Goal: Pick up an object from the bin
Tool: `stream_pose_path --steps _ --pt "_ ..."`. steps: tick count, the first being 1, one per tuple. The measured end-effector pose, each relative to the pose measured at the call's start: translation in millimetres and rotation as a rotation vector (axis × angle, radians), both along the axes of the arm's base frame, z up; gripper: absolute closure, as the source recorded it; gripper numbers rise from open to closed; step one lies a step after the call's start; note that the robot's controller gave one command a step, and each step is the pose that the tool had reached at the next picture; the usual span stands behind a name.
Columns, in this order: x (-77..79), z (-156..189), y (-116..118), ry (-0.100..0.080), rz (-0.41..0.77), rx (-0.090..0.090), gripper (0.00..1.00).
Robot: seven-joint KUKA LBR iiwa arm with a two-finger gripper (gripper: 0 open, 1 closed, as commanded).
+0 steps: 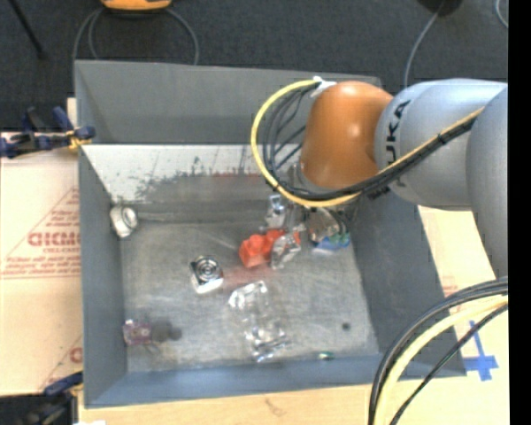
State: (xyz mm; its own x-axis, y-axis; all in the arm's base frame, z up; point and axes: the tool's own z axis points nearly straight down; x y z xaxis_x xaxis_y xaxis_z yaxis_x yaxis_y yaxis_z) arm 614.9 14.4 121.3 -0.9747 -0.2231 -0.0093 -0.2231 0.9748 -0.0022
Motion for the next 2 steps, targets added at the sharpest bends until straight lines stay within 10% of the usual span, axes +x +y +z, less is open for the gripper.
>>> stream_pose_path --steps 2 --pt "4.1 59.4 -1.9 -0.001 -0.003 -0.002 1.00"
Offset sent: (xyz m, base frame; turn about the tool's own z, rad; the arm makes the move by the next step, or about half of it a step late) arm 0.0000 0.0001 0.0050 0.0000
